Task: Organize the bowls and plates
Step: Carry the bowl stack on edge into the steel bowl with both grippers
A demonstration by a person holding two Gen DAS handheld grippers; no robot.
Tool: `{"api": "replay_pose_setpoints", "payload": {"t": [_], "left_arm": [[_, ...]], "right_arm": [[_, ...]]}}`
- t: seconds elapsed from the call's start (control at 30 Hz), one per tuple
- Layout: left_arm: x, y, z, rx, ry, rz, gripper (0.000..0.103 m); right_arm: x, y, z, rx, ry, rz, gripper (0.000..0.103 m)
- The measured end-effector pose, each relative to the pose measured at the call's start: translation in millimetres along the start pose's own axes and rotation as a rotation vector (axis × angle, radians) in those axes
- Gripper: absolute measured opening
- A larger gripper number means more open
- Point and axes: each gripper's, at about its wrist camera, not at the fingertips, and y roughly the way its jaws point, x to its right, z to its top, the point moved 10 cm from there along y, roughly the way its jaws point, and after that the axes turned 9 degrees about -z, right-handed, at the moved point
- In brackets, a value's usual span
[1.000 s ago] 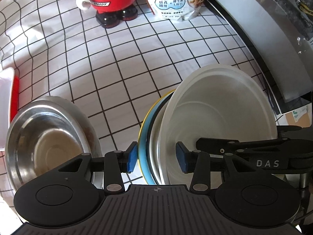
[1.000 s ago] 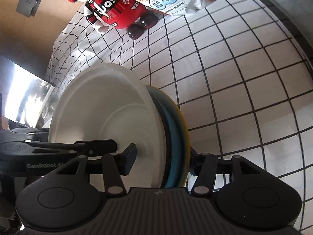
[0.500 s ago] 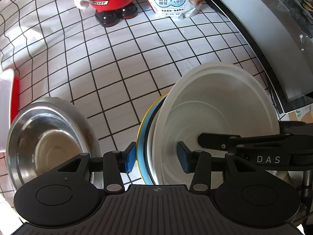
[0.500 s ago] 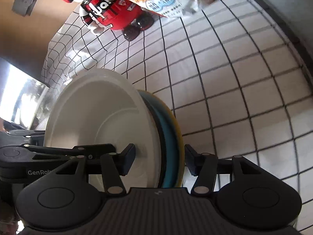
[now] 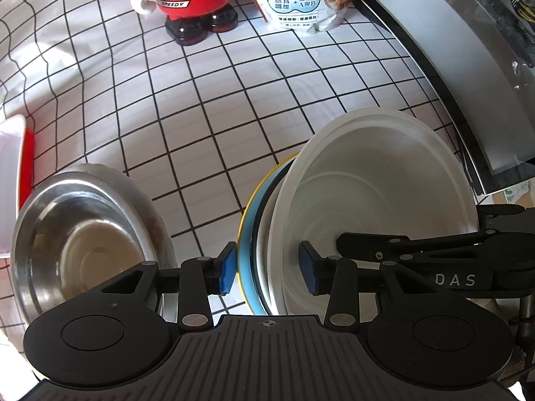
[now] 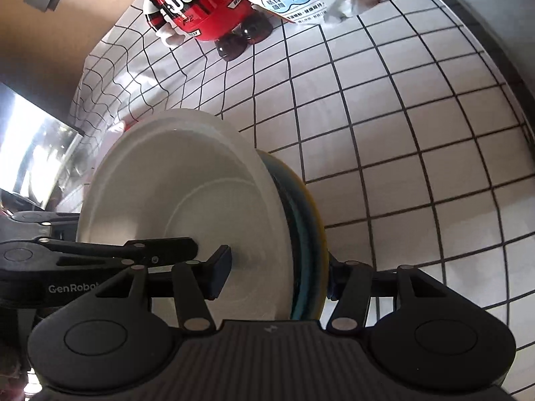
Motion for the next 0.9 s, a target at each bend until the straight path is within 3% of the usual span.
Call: {"api": "replay_pose_setpoints", "payload": {"t": [0.5,0.9], "left_arm": [[0.5,5.2,1.6,-0.015,-0.039,-0.003,0.050],[-0.7,7.3,1.7,-0.045,-0.038,-0.007,0.050]], "right_arm": [[4.5,2.4,-5.1,-0.008,0.060,0.058,0.054],[4.0,2.4,-6.6,-0.014,0.082,0.112,0.061]]}}
